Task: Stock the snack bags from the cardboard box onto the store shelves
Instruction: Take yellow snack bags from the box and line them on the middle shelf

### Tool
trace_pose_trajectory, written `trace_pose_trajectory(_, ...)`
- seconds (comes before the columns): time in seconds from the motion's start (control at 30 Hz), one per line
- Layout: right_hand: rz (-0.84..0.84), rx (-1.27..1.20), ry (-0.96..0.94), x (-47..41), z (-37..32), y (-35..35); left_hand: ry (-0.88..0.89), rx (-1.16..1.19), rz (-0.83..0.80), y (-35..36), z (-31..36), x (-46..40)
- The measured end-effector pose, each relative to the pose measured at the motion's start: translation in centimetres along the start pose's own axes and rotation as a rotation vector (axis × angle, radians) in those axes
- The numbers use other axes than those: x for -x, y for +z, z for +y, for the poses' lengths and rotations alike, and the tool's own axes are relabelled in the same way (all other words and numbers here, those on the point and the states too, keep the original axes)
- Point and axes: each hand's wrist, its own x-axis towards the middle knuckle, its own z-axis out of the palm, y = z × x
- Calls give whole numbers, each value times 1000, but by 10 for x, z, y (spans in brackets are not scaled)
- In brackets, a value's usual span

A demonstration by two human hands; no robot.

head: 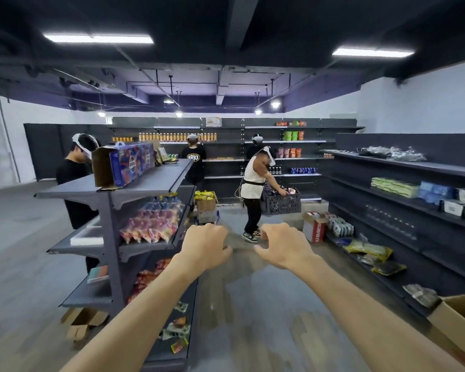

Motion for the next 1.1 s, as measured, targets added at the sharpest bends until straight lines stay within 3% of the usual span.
trace_pose_trajectory(0.6,-51,-81,-41,-347,163,162,-87,34,-40,189,-56,-337)
trace_pose_trajectory(0.8,-71,-58,-92,-447,169,219,-151,40,-79,242,-108,-404)
trace_pose_trajectory(1.1,-27,-34,-113,-609,141,288,-138,27,-13,329,-221,-525)
